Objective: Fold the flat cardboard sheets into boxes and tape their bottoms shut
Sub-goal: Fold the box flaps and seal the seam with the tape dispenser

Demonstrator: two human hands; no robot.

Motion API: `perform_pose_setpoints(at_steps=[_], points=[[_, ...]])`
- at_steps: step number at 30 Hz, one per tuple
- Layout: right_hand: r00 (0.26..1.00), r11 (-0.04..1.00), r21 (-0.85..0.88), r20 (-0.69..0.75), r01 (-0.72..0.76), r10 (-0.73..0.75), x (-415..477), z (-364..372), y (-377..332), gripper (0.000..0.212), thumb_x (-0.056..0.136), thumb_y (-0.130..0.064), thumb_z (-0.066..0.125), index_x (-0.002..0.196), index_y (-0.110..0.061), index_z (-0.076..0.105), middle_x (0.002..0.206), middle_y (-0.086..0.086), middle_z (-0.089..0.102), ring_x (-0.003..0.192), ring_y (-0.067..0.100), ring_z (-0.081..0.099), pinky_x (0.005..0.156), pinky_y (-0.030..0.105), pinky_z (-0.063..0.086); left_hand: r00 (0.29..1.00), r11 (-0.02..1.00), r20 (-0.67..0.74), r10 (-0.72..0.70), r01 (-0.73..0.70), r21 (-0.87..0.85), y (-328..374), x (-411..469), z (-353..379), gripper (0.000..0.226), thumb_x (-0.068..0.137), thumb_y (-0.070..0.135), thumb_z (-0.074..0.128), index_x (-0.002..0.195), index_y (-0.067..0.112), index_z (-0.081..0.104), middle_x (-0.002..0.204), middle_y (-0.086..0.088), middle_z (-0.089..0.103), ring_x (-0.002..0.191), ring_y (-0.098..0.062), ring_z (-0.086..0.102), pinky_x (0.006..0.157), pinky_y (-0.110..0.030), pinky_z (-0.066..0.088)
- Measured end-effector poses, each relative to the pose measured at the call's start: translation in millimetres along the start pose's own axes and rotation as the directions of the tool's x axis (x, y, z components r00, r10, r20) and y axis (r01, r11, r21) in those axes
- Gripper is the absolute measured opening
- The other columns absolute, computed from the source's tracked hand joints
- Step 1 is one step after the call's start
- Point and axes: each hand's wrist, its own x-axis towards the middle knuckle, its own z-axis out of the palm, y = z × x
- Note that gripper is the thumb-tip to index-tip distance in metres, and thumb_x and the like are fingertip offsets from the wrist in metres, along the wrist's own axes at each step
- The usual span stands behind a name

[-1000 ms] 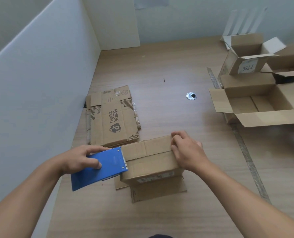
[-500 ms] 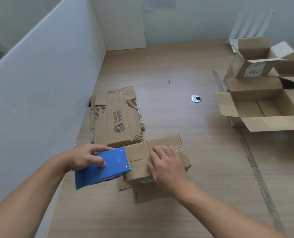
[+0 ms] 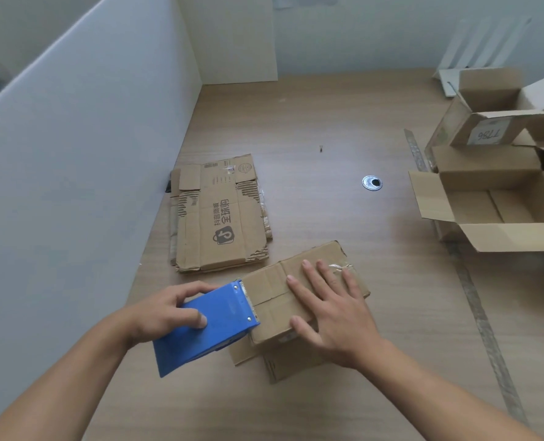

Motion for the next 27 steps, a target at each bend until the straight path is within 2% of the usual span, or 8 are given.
perform_pose_setpoints(at_steps=[2, 5, 8, 11, 14, 17, 20, 27], points=[[0.999, 1.0, 0.002, 0.03, 0.016, -0.016, 3, -5, 8, 0.067, 0.09, -0.067, 0.032, 0.152, -0.04, 0.03, 0.162, -0.003, 0.022, 0.15, 0.024, 0.02, 0.117, 0.051, 0.008, 1.0, 1.0, -0.019, 0.016, -0.016, -0.009, -1, 2, 7, 0.052, 0.061, 0.044, 0.069, 0.111, 0.054, 0.063, 0.112, 0.003, 0.072, 0.099, -0.023, 0.07, 0.092, -0.041, 0.051], [0.995, 0.996, 0.092, 0.097, 0.002, -0.011, 14, -20, 24, 0.068, 0.087, -0.069, 0.02, 0.152, -0.048, 0.022, 0.164, -0.013, 0.01, 0.152, 0.015, 0.0, 0.119, 0.044, -0.009, 0.998, 0.999, -0.061, 0.033, -0.035, -0.04, -3, 5, 25, 0.054, 0.062, 0.045, 0.068, 0.115, 0.054, 0.06, 0.111, 0.001, 0.073, 0.098, -0.025, 0.071, 0.098, -0.049, 0.049], [0.991, 0.984, 0.156, 0.111, -0.09, 0.073, 33, -35, 29, 0.074, 0.081, -0.073, 0.007, 0.148, -0.051, 0.028, 0.16, -0.012, 0.021, 0.152, 0.014, 0.002, 0.12, 0.046, -0.008, 0.993, 0.995, -0.105, 0.055, -0.063, -0.071, -5, 10, 47, 0.06, 0.064, 0.045, 0.067, 0.123, 0.052, 0.056, 0.111, 0.001, 0.073, 0.099, -0.027, 0.07, 0.1, -0.053, 0.048], [0.986, 0.991, 0.054, 0.124, -0.121, 0.113, 43, -33, 22, 0.078, 0.078, -0.072, -0.002, 0.15, -0.051, 0.022, 0.164, -0.004, 0.01, 0.152, 0.023, -0.002, 0.12, 0.053, -0.006, 0.985, 0.993, -0.151, 0.079, -0.091, -0.077, -4, 9, 58, 0.058, 0.067, 0.042, 0.066, 0.123, 0.053, 0.056, 0.111, 0.004, 0.073, 0.099, -0.024, 0.07, 0.099, -0.05, 0.048], [0.982, 0.987, 0.017, 0.108, -0.158, 0.155, 40, -25, 22, 0.072, 0.078, -0.076, 0.0, 0.147, -0.06, 0.011, 0.165, 0.005, -0.009, 0.15, 0.034, -0.015, 0.12, 0.048, -0.011, 0.983, 0.985, -0.169, 0.077, -0.101, -0.14, -6, 4, 65, 0.049, 0.071, 0.032, 0.066, 0.114, 0.055, 0.06, 0.11, 0.004, 0.073, 0.097, -0.022, 0.071, 0.095, -0.044, 0.05], [0.979, 0.983, 0.015, 0.092, -0.183, 0.181, 40, -25, 24, 0.07, 0.077, -0.078, 0.001, 0.145, -0.064, 0.009, 0.165, 0.011, -0.009, 0.15, 0.036, -0.015, 0.12, 0.044, -0.011, 0.979, 0.983, -0.19, 0.074, -0.104, -0.152, -7, 1, 70, 0.049, 0.07, 0.034, 0.066, 0.113, 0.056, 0.06, 0.109, 0.006, 0.073, 0.096, -0.019, 0.07, 0.092, -0.04, 0.05], [0.98, 0.984, 0.034, 0.102, -0.177, 0.173, 42, -28, 26, 0.071, 0.076, -0.08, 0.0, 0.145, -0.064, 0.009, 0.165, 0.012, -0.008, 0.15, 0.034, -0.011, 0.121, 0.044, -0.009, 0.981, 0.982, -0.18, 0.067, -0.097, -0.164, -9, -3, 67, 0.056, 0.064, 0.046, 0.068, 0.118, 0.055, 0.059, 0.113, 0.006, 0.072, 0.099, -0.02, 0.069, 0.094, -0.042, 0.05], [0.978, 0.984, 0.038, 0.129, -0.173, 0.167, 43, -28, 29, 0.071, 0.074, -0.081, -0.003, 0.143, -0.066, 0.004, 0.165, 0.009, -0.012, 0.15, 0.03, -0.015, 0.119, 0.042, -0.012, 0.993, 0.984, -0.118, 0.02, -0.04, -0.174, -27, -25, 55, 0.054, 0.062, 0.044, 0.067, 0.116, 0.051, 0.063, 0.114, 0.003, 0.072, 0.098, -0.02, 0.07, 0.085, -0.03, 0.051]])
